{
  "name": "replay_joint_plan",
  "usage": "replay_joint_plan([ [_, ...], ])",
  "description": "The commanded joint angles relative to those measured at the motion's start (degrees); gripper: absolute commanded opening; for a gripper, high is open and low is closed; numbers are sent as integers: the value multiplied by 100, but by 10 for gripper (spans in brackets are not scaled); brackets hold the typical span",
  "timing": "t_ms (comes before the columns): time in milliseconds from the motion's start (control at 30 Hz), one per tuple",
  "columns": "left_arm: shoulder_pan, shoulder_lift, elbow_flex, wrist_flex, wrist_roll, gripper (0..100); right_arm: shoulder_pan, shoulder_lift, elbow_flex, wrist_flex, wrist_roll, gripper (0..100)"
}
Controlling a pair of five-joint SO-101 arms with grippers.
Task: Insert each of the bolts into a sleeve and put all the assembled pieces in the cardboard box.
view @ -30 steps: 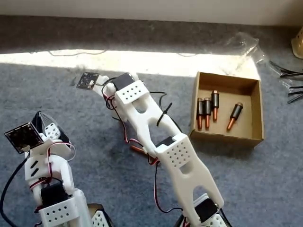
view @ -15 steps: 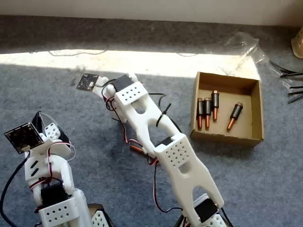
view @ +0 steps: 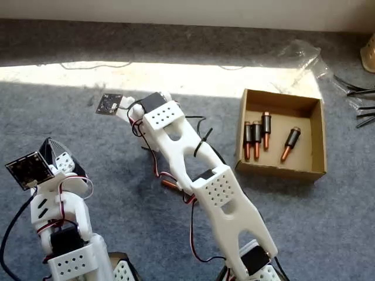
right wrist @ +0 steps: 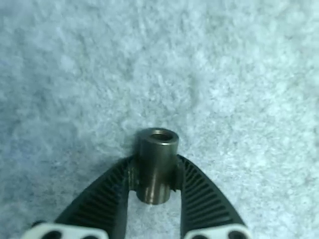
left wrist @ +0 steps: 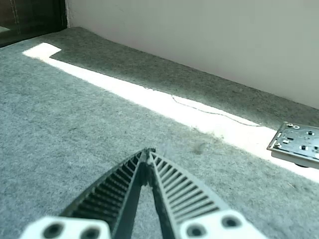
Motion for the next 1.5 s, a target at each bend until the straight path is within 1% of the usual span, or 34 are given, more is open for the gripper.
replay_joint_plan([
  [0,110,13,127,-18,26,7,-84,-303,-233,180,70,5],
  [167,110,13,127,-18,26,7,-84,-567,-655,233,70,5],
  [267,110,13,127,-18,26,7,-92,-778,-1033,673,62,5],
  [400,110,13,127,-18,26,7,-84,-1077,-2026,1279,-510,5],
  [500,110,22,127,-18,26,7,-57,-1244,-2985,1701,-651,5],
  [567,110,22,127,-18,26,7,-40,-1349,-3600,1736,-712,5],
  [667,110,22,127,-18,26,7,110,-1596,-4242,1736,-1116,5],
  [800,154,22,127,-18,26,7,224,-2079,-4338,1754,-1415,5],
  [900,233,22,127,-9,26,7,259,-2545,-4154,1754,-1459,4],
  [1000,233,22,127,-9,26,7,259,-3196,-3600,1754,-1459,4],
  [1367,259,22,127,-9,18,7,259,-6290,-277,1727,-1468,4],
  [1400,330,13,127,-9,-44,7,259,-6563,-4,1727,-1468,4],
  [1467,611,22,127,44,-554,7,259,-7081,488,1719,-1468,4],
])
